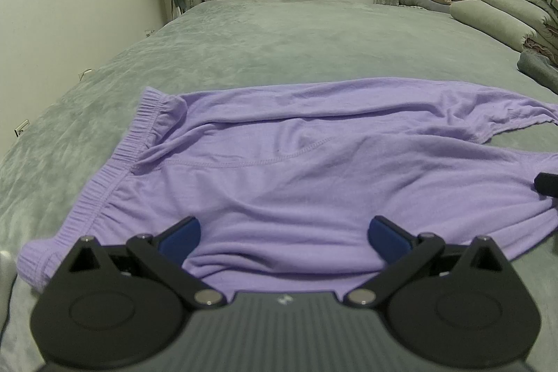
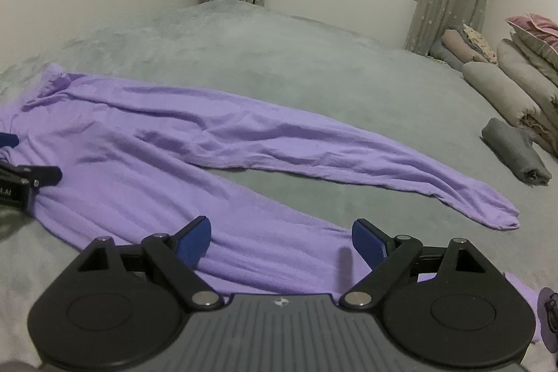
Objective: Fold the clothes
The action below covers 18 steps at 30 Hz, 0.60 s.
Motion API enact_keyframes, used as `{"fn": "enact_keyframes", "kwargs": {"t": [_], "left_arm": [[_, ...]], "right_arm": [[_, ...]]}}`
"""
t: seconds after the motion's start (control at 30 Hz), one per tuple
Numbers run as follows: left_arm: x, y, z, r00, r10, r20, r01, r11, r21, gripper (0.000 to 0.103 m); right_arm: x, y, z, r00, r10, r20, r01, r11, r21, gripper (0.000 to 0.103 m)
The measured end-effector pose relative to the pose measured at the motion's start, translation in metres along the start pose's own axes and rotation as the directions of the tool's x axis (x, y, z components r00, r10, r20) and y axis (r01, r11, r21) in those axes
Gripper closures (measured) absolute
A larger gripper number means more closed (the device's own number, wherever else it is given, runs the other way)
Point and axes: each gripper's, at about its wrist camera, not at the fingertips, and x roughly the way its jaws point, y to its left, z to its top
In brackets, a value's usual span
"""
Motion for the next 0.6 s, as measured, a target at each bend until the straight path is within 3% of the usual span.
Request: {"fn": "enact_keyframes", "kwargs": {"t": [0.3, 0.4, 0.47, 0.53, 0.6], "left_arm": [[0.001, -0.001, 0.001, 1.000, 0.008, 0.004, -0.008, 1.000, -0.001, 0.000], [-0.006, 0.011, 0.012, 0.998, -0.044, -0.036, 0.044, 0.999, 0.013, 0.000], [-0.020, 0.031, 0.021, 0.998, -0.044, 0.055, 0.046, 0.998, -0.041, 0.000], [-0.023, 0.049, 0.039, 0.996, -0.020, 0.084, 0.025, 0.998, -0.063, 0.000], [-0.009, 0.067, 0.059, 1.000, 0.002, 0.028, 0.001, 0.996, -0.088, 0.000]], "right_arm": [[0.003, -0.001, -0.001, 1.000, 0.018, -0.011, -0.017, 1.000, 0.026, 0.015], [0.003, -0.008, 0.001, 0.999, 0.041, -0.010, -0.040, 0.996, 0.074, 0.015], [0.003, -0.015, 0.003, 0.999, 0.050, -0.003, -0.049, 0.993, 0.111, 0.015], [0.002, -0.021, 0.006, 0.999, 0.049, 0.006, -0.050, 0.989, 0.140, 0.015], [0.004, -0.028, 0.010, 0.999, 0.048, 0.011, -0.049, 0.985, 0.164, 0.015]]}}
